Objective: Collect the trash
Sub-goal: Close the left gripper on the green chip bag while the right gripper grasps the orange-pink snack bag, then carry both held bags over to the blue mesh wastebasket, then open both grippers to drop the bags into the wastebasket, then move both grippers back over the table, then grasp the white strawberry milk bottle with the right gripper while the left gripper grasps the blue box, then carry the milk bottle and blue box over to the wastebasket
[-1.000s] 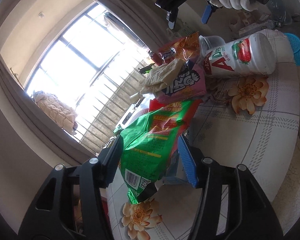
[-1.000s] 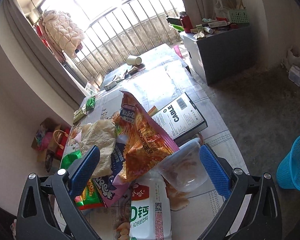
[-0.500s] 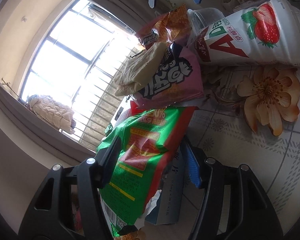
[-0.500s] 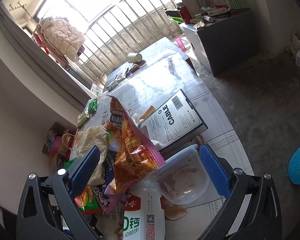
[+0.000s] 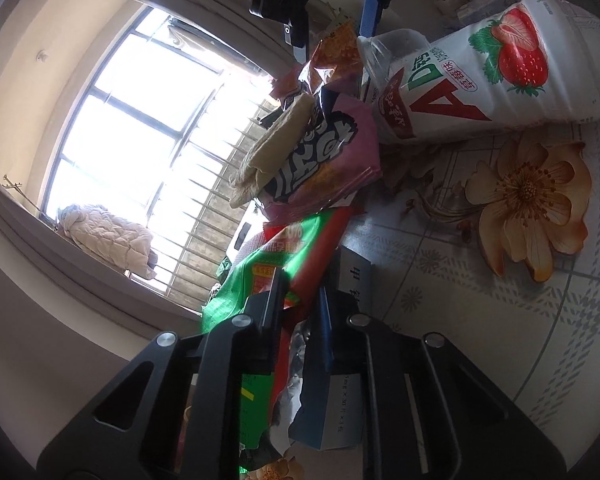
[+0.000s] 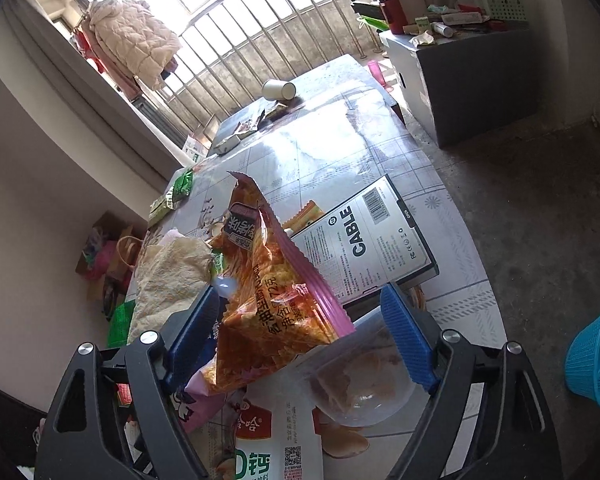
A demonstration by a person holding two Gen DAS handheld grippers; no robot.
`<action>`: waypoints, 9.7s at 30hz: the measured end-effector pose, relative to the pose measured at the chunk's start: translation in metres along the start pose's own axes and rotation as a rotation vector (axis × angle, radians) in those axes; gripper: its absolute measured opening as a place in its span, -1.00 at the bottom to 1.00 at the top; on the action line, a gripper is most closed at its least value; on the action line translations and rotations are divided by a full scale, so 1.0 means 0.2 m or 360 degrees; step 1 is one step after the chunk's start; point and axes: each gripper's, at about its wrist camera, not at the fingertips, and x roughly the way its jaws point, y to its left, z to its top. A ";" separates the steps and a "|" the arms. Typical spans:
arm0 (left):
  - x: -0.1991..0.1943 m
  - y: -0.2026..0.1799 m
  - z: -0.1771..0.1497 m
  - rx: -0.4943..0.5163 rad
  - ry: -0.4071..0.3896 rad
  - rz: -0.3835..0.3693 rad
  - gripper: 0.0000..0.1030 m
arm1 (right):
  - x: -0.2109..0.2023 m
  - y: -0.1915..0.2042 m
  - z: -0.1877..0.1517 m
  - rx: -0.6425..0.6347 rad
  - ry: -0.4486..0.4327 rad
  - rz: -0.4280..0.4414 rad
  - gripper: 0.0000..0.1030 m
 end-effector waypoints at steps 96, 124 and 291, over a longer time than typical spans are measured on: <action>0.51 -1.28 2.75 -0.0869 -0.0082 -0.1626 0.00 | -1.19 -2.50 -0.95 0.1273 -0.0760 -0.1273 -0.05; -0.11 0.79 0.80 -0.1312 -0.0387 -0.1267 0.39 | -1.52 -0.66 -0.91 0.0228 -0.1023 -0.0989 0.87; -0.27 0.49 0.12 -0.1287 0.0208 -0.0875 0.31 | -0.83 0.04 -0.86 0.0135 -0.0032 0.0362 0.14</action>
